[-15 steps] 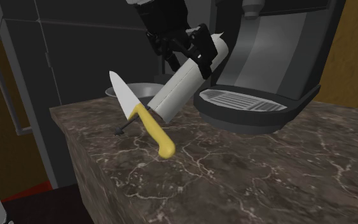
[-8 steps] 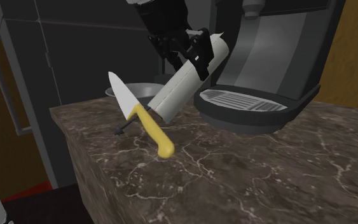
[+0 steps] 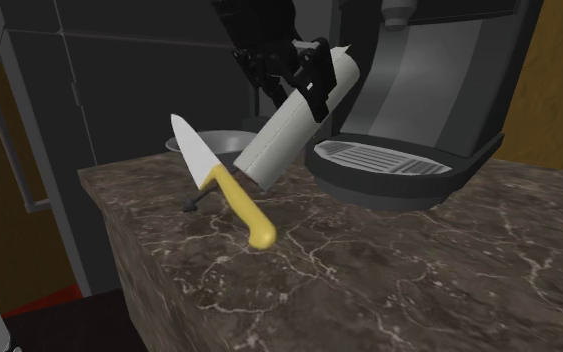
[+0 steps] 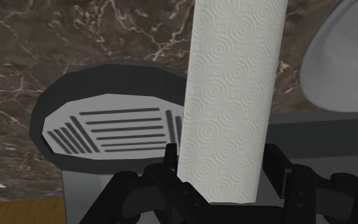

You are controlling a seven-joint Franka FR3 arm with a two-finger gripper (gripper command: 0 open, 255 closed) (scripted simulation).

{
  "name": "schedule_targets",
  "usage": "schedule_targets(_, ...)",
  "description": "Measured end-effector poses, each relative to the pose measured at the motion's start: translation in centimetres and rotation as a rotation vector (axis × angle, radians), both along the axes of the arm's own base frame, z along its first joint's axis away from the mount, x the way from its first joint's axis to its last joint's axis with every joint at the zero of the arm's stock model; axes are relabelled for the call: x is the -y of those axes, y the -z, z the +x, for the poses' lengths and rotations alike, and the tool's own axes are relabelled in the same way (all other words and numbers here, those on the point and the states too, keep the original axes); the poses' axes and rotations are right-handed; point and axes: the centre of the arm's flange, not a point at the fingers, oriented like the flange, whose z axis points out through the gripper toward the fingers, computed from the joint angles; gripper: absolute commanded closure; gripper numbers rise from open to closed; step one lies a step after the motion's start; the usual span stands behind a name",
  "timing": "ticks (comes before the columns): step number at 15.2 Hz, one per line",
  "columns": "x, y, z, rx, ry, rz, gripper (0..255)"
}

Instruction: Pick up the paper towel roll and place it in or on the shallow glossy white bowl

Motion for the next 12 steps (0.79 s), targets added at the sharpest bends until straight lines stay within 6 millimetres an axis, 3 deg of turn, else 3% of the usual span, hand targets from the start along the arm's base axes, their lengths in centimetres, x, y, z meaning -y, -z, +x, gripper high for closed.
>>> schedule_targets(12, 0.0, -5.8, 0.2, -0.01, -0.001, 0.0, 255)
